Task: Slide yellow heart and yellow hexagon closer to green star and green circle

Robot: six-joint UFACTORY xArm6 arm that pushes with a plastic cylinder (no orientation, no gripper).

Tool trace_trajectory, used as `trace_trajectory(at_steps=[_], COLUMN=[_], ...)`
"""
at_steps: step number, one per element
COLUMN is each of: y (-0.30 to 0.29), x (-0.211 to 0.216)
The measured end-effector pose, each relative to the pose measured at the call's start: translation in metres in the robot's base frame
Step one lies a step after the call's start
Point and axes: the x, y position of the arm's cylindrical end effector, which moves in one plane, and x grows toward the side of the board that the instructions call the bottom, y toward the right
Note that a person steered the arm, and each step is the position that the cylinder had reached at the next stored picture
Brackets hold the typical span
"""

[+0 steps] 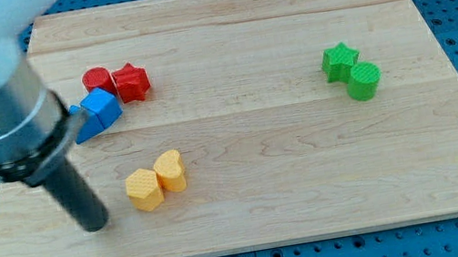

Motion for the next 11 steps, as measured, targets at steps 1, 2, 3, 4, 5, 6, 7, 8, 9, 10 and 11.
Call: trace_trajectory(at_steps=[1, 2, 3, 4, 5, 6, 7, 8, 9, 10, 11], y=[0.068, 0.120, 0.125, 0.115, 0.068, 0.072, 0.139, 0.208, 0.251, 0.217, 0.198], x=[-0.020, -0.045, -0.057, -0.053, -0.049, -0.081, -0.100, -0.117, -0.126, -0.115, -0.121])
